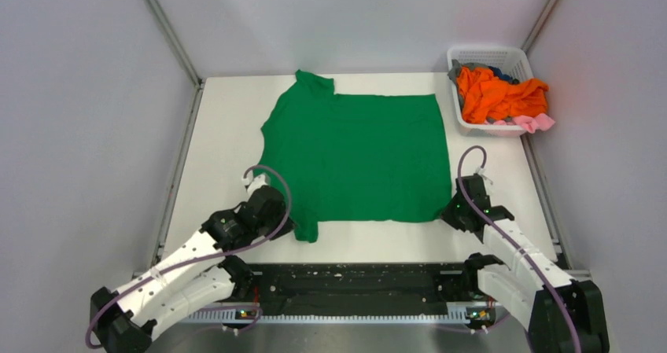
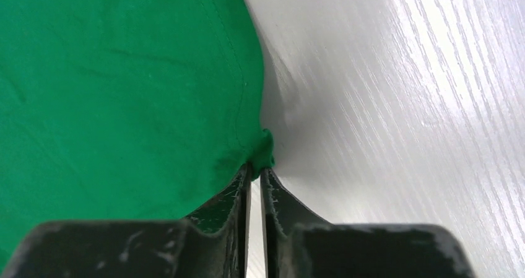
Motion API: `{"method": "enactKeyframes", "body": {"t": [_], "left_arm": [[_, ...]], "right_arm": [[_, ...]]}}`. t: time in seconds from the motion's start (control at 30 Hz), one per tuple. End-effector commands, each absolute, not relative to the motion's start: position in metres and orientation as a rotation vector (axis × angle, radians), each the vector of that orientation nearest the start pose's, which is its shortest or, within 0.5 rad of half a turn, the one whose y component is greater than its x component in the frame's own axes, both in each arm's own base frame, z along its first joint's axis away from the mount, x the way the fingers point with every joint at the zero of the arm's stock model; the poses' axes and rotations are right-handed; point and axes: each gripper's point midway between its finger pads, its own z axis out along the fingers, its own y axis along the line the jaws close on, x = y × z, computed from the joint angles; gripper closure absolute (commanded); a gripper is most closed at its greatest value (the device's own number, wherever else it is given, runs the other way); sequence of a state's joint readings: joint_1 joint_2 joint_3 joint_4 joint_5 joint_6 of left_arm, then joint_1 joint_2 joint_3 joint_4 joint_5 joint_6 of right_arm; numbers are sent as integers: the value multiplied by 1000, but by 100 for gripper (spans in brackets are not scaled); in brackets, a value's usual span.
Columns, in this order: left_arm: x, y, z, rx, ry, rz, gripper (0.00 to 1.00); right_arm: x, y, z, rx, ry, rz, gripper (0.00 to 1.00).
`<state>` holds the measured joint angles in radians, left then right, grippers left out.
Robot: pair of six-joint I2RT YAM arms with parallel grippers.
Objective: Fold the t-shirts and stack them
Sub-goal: Grab the side of the flattened tshirt closest away from the robot with both arms, then fold the flattened tshirt in 1/3 of the way
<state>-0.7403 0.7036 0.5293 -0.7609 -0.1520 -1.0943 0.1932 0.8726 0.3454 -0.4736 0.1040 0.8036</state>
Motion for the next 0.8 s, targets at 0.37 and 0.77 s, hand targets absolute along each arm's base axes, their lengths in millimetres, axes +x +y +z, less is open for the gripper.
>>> {"method": "enactKeyframes", "body": {"t": [0.37,0.77], "left_arm": [[256,-171,176,-445,2301,-539,100],[336,-128,205,-561,2200,-490,100]], "right_arm": [[238,67,67,612,2432,321,100],[290,60,96,582,2402,249,100]]}}
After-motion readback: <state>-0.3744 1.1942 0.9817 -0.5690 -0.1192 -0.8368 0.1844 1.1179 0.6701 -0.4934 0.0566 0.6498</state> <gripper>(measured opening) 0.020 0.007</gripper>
